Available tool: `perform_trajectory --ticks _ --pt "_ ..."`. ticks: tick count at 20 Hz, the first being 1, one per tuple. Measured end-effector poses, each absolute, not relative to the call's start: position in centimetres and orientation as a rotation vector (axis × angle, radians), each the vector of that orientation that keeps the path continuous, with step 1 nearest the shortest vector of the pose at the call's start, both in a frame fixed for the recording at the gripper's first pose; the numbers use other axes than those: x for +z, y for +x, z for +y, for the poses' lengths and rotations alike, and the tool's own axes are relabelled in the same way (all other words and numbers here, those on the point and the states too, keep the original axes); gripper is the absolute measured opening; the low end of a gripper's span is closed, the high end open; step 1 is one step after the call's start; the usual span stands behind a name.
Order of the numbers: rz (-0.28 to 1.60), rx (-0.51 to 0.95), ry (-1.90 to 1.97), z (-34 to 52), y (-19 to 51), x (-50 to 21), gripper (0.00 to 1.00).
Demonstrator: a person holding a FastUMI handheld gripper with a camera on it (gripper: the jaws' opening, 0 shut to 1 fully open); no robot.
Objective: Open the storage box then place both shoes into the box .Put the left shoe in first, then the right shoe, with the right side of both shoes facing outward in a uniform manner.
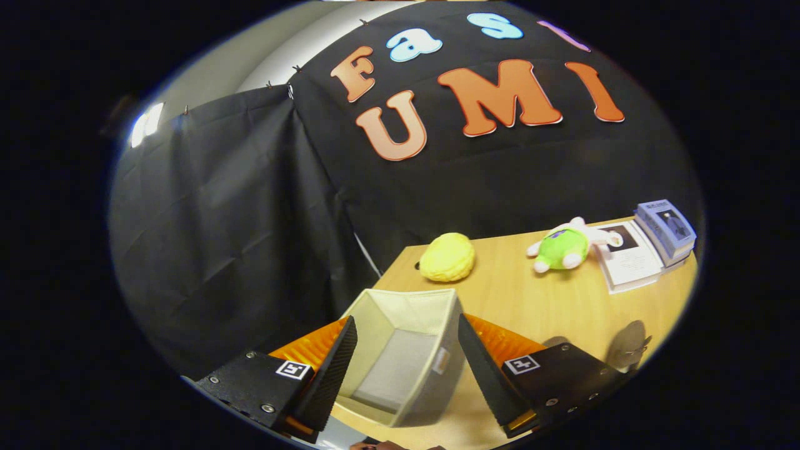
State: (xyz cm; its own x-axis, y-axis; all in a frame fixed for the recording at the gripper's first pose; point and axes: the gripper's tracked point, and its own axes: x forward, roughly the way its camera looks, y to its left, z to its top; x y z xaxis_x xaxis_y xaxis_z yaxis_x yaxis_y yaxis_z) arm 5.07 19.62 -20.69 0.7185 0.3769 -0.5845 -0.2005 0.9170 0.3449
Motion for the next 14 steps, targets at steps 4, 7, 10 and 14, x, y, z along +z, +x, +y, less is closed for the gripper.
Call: perform_trajectory --ticks 4,7,10,14 --pt "0.724 0.216 0.134 13.8 3.2 -22.9 0.97" --pt "0.77 0.175 0.052 10.9 1.5 -25.4 0.97" --pt "0.843 0.145 0.029 9.0 -0.1 -28.4 0.97" --pt "0.973 0.108 0.062 6.6 -1.7 -32.5 0.97"
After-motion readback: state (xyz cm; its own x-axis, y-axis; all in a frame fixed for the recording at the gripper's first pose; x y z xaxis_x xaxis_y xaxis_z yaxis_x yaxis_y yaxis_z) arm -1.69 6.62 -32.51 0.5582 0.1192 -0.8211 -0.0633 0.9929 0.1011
